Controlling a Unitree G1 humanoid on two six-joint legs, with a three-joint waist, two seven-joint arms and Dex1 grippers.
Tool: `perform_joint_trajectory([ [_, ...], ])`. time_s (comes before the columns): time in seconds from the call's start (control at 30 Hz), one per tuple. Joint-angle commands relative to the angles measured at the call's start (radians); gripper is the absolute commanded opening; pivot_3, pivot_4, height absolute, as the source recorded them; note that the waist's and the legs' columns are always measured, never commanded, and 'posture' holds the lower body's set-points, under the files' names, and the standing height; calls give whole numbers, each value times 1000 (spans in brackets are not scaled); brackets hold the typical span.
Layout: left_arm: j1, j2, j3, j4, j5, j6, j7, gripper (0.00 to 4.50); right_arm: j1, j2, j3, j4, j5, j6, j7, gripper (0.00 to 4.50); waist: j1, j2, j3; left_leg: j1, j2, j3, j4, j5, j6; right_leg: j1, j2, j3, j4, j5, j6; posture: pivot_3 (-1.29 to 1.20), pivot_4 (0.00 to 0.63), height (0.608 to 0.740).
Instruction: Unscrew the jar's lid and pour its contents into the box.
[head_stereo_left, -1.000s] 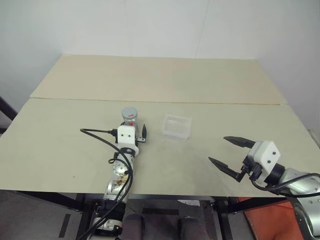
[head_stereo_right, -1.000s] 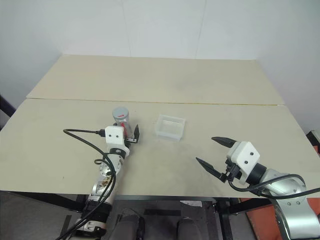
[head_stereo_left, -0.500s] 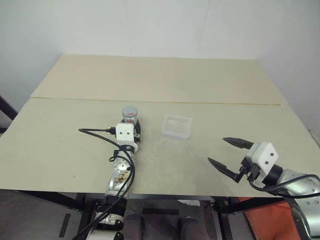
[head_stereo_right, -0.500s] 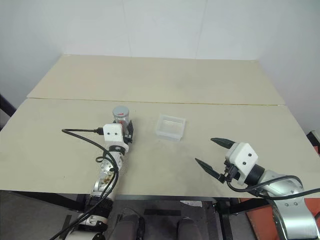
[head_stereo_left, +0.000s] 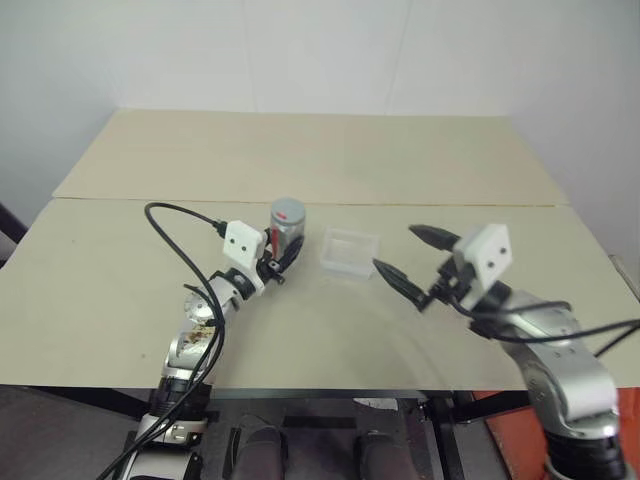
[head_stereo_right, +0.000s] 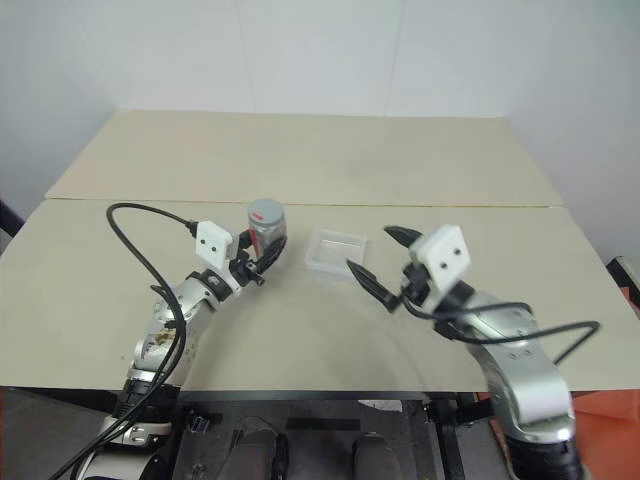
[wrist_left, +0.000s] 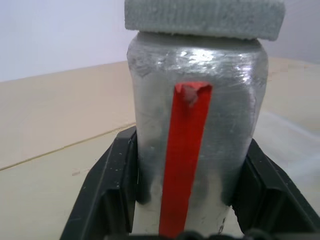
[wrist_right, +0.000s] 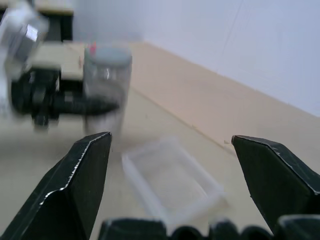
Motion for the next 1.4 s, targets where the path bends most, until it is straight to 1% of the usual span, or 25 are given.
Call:
perform_joint_trajectory([
  [0.03,-20,-10,-18,11,-17,-55,-64,2093,-71,65,25,-33,47,74,-71,4500,0,0,0,-1,0,0,0,0,0,-2,0,0,0,0,0,0,150,740],
  [0.17,-31,-26,-36,36,-19,-84,-110,2093,-110,114,75,-33,60,117,-87,4500,3,0,0,-9,0,0,2,0,0,-11,0,0,3,0,0,0,150,740],
  [0.27,-39,-61,-45,52,-7,-123,-104,2093,-133,133,120,-10,42,117,-86,4500,1,0,0,-9,0,0,1,0,0,-11,0,0,3,0,0,0,150,740],
  [0.37,-39,-80,-61,54,-1,-160,-122,2093,-140,132,164,49,-3,74,-69,4500,0,0,0,-9,0,0,2,0,0,-11,0,0,3,0,-1,0,150,740],
  [0.57,-27,-77,-84,46,-4,-182,-157,2093,-158,145,167,98,-29,35,-61,4500,-2,0,0,-9,0,0,2,0,0,-11,0,0,3,0,-1,0,150,740],
  [0.73,-26,-80,-86,57,1,-183,-152,2093,-174,165,169,115,-58,7,-80,4500,-3,0,0,-9,0,0,2,0,0,-11,0,0,3,1,-1,0,150,740],
  [0.83,-15,-79,-87,35,-8,-146,-144,2093,-175,171,171,116,-75,-5,-81,4500,-3,0,0,-9,0,0,1,0,0,-11,0,0,3,0,-1,0,150,740],
  [1.0,-2,-78,-85,13,-9,-134,-133,2093,-169,176,175,121,-82,-10,-68,4500,-3,0,0,-9,0,0,2,0,0,-11,0,0,4,0,-1,0,150,740],
  [1.1,3,-76,-87,7,-6,-131,-131,2093,-169,178,177,123,-83,-13,-54,3922,-3,0,0,-9,0,0,2,0,0,-11,0,0,4,1,-1,0,150,740],
  [1.17,3,-74,-88,6,-4,-132,-130,2093,-169,174,184,127,-88,-14,-43,3170,-3,0,0,-9,0,0,2,0,0,-11,0,0,4,0,-1,0,150,740],
  [1.2,2,-74,-89,6,-4,-132,-129,2093,-169,173,187,129,-91,-16,-40,2934,-3,0,0,-9,0,0,2,0,0,-11,0,0,4,0,-1,0,150,740],
  [1.23,2,-73,-88,6,-3,-131,-128,2093,-169,175,188,132,-94,-19,-40,2808,-3,0,0,-9,0,0,2,0,0,-11,0,0,4,0,-1,0,150,740],
  [1.4,3,-65,-88,0,-3,-128,-131,2093,-172,173,189,140,-111,-28,-45,2808,-3,0,0,-9,0,0,2,0,0,-11,0,0,4,0,-1,0,150,740],
])
